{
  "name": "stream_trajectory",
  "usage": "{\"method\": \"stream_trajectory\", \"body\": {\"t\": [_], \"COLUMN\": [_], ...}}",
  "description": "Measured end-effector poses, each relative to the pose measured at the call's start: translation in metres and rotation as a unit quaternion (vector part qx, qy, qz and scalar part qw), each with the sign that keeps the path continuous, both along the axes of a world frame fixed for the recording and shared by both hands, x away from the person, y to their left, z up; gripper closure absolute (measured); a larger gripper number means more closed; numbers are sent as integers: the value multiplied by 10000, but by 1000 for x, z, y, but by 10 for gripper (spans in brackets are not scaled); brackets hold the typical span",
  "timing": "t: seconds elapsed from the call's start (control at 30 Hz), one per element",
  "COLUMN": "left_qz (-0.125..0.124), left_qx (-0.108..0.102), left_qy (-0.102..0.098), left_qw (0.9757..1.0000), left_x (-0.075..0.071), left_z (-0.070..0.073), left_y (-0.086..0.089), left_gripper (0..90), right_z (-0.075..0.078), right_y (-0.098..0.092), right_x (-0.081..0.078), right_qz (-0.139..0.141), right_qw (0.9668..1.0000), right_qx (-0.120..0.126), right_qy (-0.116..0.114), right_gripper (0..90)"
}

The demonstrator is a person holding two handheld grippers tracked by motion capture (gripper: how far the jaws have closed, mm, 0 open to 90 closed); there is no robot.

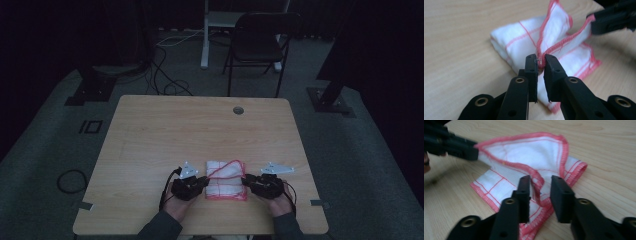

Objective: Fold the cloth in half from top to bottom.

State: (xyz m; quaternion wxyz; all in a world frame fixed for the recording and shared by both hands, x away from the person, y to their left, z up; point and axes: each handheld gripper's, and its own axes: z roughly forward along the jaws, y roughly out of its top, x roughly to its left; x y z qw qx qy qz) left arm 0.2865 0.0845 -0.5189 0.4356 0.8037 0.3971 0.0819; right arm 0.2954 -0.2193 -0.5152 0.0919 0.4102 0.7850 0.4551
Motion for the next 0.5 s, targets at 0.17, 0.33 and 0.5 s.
{"method": "stream_trajectory", "body": {"t": [0.17, 0.33, 0.5], "left_qz": [-107, -195, -101], "left_qx": [84, 199, 270], "left_qy": [97, 137, 72], "left_qw": [9999, 9995, 9996], "left_x": [-11, -26, -29], "left_z": [-9, -18, -19], "left_y": [2, 5, 13], "left_gripper": [785, 743, 740], "right_z": [9, 10, 7], "right_y": [-7, -9, -10], "right_x": [-2, -3, -3], "right_qz": [-136, -170, -230], "right_qw": [9994, 9991, 9991], "right_qx": [246, 273, 209], "right_qy": [-222, -294, -297], "right_gripper": [594, 584, 583]}}
